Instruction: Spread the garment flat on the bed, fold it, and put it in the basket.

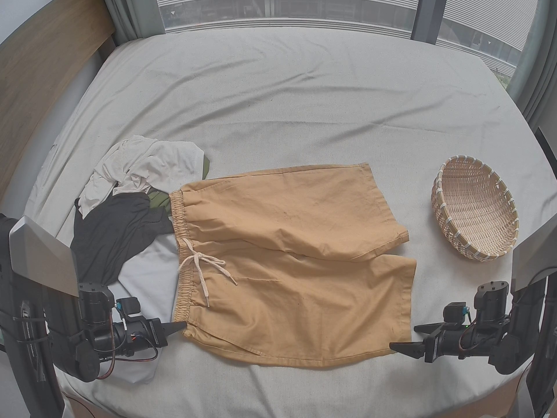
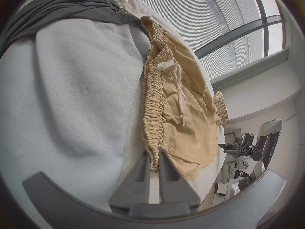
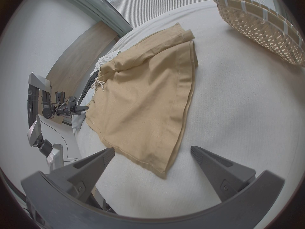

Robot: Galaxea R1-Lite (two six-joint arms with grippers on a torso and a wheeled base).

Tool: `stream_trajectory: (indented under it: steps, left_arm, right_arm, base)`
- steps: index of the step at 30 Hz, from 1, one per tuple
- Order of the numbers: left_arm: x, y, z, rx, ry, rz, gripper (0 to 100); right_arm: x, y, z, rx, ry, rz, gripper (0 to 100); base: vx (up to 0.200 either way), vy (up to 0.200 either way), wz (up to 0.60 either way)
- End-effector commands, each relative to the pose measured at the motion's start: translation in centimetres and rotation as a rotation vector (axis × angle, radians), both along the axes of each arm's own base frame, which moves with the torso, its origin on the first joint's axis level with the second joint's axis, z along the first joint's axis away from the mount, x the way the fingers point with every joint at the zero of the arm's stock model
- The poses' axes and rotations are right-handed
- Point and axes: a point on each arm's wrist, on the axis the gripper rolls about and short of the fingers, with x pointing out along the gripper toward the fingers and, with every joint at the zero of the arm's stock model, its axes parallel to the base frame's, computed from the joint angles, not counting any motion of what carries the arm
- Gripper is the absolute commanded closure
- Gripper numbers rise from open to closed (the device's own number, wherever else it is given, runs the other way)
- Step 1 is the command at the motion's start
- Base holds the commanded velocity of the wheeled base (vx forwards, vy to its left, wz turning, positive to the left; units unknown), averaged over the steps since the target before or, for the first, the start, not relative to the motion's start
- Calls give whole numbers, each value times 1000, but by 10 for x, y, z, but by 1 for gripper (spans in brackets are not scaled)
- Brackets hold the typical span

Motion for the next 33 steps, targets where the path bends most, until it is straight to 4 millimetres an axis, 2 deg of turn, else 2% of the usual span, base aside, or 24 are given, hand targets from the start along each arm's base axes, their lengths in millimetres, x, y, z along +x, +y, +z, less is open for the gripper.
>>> stream_trajectory:
  steps: [1, 15, 16, 23, 33]
  left_arm:
    - [0, 0, -1, 1, 2, 1, 100]
    - [0, 0, -1, 1, 0, 2, 100]
    - [0, 0, -1, 1, 0, 2, 100]
    - [0, 0, -1, 2, 0, 4, 100]
    - [0, 0, 1, 2, -3, 4, 100]
  right_arm:
    - [-8, 3, -4, -12, 59, 21, 0]
    - [-8, 5, -4, -6, 56, 27, 0]
    - [-8, 5, -5, -6, 57, 27, 100]
    - [-5, 5, -15, -8, 64, 23, 100]
    - [-5, 5, -16, -8, 69, 22, 100]
  base:
    - [0, 0, 0]
    - [0, 0, 0]
    - [0, 0, 0]
    - [0, 0, 0]
    - [0, 0, 0]
